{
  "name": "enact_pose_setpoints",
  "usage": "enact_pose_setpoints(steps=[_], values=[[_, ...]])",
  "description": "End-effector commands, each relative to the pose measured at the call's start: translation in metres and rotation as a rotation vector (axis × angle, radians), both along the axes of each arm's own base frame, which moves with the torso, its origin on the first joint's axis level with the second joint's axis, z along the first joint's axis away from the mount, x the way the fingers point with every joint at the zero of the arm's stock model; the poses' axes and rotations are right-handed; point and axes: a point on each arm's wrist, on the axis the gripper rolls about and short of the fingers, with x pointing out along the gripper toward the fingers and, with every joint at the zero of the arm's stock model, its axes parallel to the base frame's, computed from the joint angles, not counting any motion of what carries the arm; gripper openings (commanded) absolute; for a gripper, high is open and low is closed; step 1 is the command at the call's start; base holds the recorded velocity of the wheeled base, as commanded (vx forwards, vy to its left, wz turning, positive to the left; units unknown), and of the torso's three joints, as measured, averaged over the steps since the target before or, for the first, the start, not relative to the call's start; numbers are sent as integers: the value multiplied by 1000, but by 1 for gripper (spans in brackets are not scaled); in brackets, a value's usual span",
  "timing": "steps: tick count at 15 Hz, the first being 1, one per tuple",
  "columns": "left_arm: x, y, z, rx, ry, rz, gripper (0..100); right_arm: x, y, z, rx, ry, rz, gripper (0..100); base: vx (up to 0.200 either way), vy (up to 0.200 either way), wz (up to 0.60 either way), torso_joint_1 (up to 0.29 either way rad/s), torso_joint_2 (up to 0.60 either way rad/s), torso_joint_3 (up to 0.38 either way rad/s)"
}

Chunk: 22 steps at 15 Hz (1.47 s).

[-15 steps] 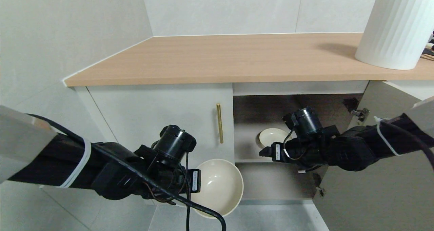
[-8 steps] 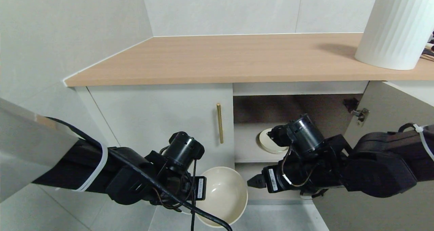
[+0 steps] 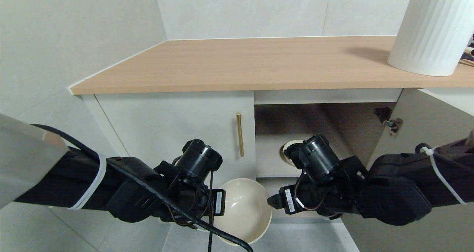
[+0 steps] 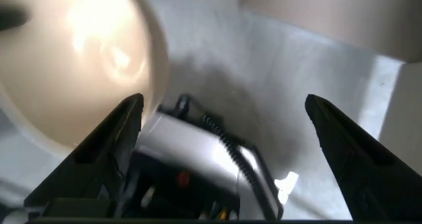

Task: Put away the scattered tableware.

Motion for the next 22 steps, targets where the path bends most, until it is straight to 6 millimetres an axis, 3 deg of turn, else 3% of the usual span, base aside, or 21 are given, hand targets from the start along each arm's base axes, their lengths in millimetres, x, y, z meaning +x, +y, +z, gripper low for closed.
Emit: enact_pose_setpoints(steps=[1,10,11,22], values=[[-1,-1,3,-8,-10,-5,0,5,8,-16,-15,8,-2,100,0,0,0,0,0,0],[-1,-2,2,-7,-7,-4,0,12,14,-24,-1,-41,-53,100,0,0,0,0,0,0],[-1,-2,2,-7,-7,-4,0,12,14,-24,3,-41,-53,0,0,0,0,0,0,0],[-2,-2,1,-5,-1,-6,0,12,13,-25,-7,-37,-51,0,0,0,0,0,0,0]])
